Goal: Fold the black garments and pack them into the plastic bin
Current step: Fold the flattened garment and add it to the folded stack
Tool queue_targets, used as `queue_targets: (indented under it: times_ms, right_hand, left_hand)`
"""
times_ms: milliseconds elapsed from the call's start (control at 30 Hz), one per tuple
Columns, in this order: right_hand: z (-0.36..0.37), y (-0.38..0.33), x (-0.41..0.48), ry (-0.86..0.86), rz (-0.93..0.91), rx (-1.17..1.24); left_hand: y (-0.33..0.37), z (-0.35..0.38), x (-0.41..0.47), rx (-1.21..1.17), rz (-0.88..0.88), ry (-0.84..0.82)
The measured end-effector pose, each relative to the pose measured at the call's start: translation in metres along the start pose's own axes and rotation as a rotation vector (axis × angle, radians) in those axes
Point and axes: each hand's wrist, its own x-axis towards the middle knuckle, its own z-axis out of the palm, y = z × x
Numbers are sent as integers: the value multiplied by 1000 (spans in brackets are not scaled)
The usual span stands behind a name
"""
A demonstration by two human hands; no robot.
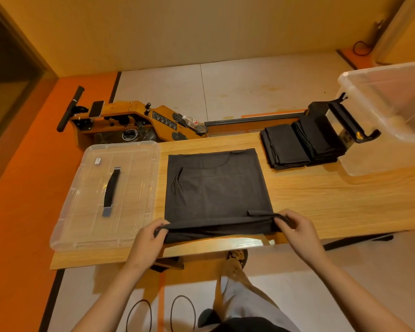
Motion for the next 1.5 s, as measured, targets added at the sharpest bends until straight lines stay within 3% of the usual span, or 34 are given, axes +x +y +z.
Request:
queue_targets:
  times_ms: [133,300,433,533,633,700,833,967,1067,1133,1267,1367,1500]
  right_hand:
    - [-12,-29,52,-26,34,112]
    - [-11,-47,165,-4,70,64]
    - [11,-31,222,40,224,-162]
    - [37,-12,214,64,27,-452]
    - [59,13,197,-90,-211,-737]
    - [70,29,186,-192,-273,-819]
    - [81,37,160,-186,-140,-827]
    - [93,14,108,-132,-7,-833]
    - [98,5,84,-109,-94,-829]
    - [103,6,90,-72,-231,-799]
    - [106,22,112,-244,-439,-821]
    - [94,38,105,-299,-411,-872]
    - [92,40,58,-279,-361,-804]
  left_hand:
    - [19,-16,38,-131,-22,65]
    - [38,-34,145,-176,-73,104]
    - [39,-31,206,-126,-168,207]
    - [32,-1,193,70,-125,296]
    - [17,48,157,385,-104,190]
    - [7,75,136,500,-103,98]
    - [-11,88,137,704,-83,15]
    - [-8,51,178,966,136,34]
    - [16,45,180,952,115,154]
    - [30,69,159,916,113,145]
    - [19,129,95,858,186,-104]
    - [5,129,73,895,253,-267]
    - [3,100,71,935,352,-271]
